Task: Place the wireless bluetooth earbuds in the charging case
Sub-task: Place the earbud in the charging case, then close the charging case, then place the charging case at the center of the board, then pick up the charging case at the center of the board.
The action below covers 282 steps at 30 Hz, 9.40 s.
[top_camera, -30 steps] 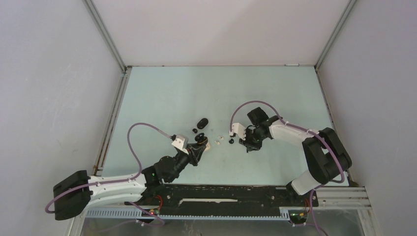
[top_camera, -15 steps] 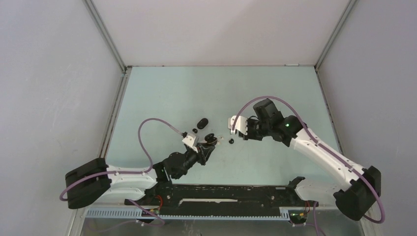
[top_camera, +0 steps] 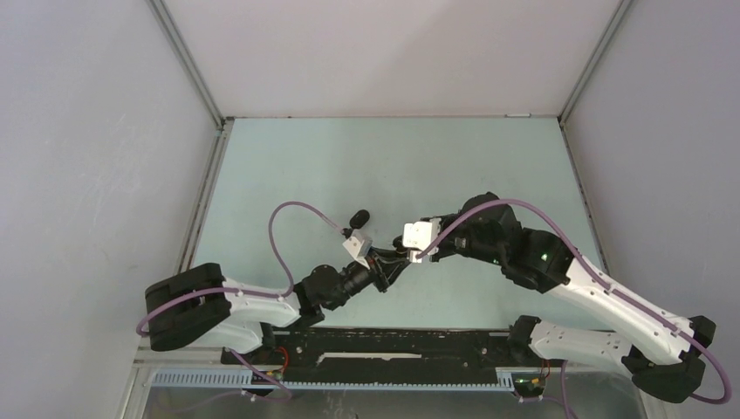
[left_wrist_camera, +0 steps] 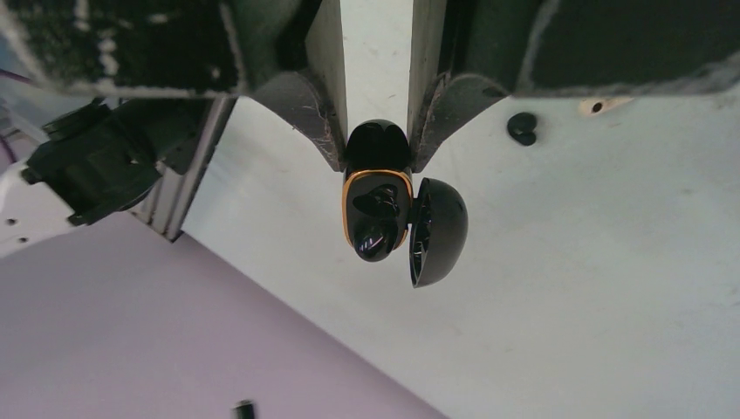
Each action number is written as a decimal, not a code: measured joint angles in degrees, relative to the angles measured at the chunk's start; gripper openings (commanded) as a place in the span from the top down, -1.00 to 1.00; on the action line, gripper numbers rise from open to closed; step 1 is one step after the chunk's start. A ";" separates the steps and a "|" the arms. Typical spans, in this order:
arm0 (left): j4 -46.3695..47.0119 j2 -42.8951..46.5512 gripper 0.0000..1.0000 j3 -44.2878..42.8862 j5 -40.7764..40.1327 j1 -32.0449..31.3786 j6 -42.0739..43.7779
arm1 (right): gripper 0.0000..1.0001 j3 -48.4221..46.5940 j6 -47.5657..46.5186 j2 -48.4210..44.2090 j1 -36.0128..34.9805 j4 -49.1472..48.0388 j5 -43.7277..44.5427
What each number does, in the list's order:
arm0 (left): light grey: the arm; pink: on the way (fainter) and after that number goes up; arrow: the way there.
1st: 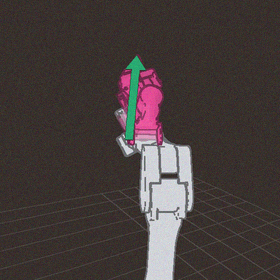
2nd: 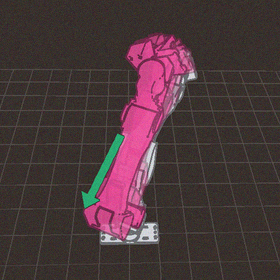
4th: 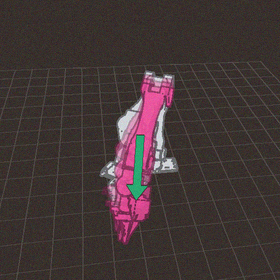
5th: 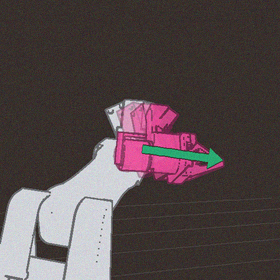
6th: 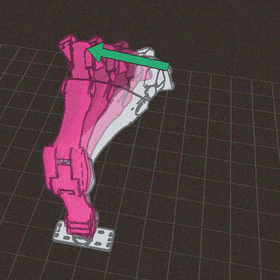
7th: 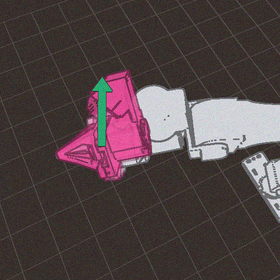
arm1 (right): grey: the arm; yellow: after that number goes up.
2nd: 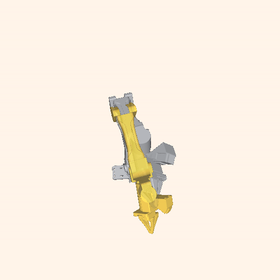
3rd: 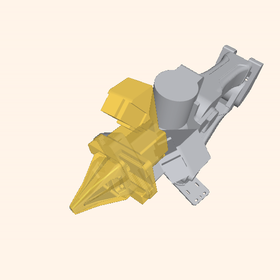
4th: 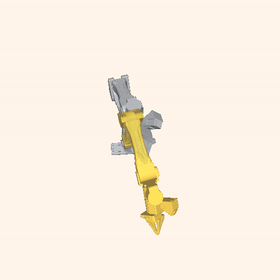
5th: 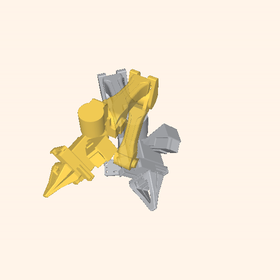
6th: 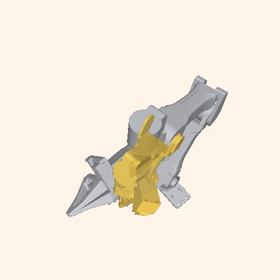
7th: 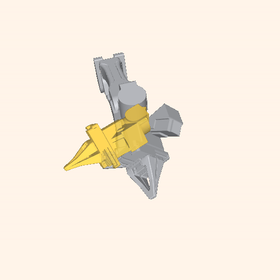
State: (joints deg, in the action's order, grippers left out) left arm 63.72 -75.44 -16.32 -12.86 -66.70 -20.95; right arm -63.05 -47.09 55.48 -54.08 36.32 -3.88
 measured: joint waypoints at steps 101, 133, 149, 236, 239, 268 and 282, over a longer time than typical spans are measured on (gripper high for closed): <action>13.46 -2.80 1.00 0.00 1.49 -3.34 -7.02 | 0.77 11.74 -1.53 -3.04 -13.31 -12.41 9.79; 12.46 -3.54 1.00 0.00 2.25 -5.33 -1.53 | -0.54 -1.11 -4.76 -0.76 -10.34 11.26 -3.43; 11.98 -4.17 1.00 0.00 7.10 -6.01 1.75 | -0.67 -6.88 0.13 10.56 13.42 29.59 -28.39; -77.77 -6.58 -0.16 -35.23 4.31 8.04 -17.42 | -0.80 18.51 30.23 -8.44 51.04 -4.46 -40.41; -78.44 5.68 -0.17 -27.56 -2.84 8.41 -17.11 | -0.48 18.43 29.55 -3.72 34.80 -4.63 -37.57; -95.30 37.97 -0.26 -5.53 -20.76 10.62 -36.70 | -0.46 -16.13 45.24 53.68 2.01 -8.11 -10.51; -100.35 46.21 -0.27 -5.11 -24.09 10.62 -40.41 | -0.40 -22.88 45.16 63.67 -1.88 -5.42 -2.91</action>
State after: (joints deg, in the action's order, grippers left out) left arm -36.62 -29.23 -21.43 -36.95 -56.07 -61.36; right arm -85.93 -1.93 119.15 -55.96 30.89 -6.79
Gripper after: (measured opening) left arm 0.638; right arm 0.725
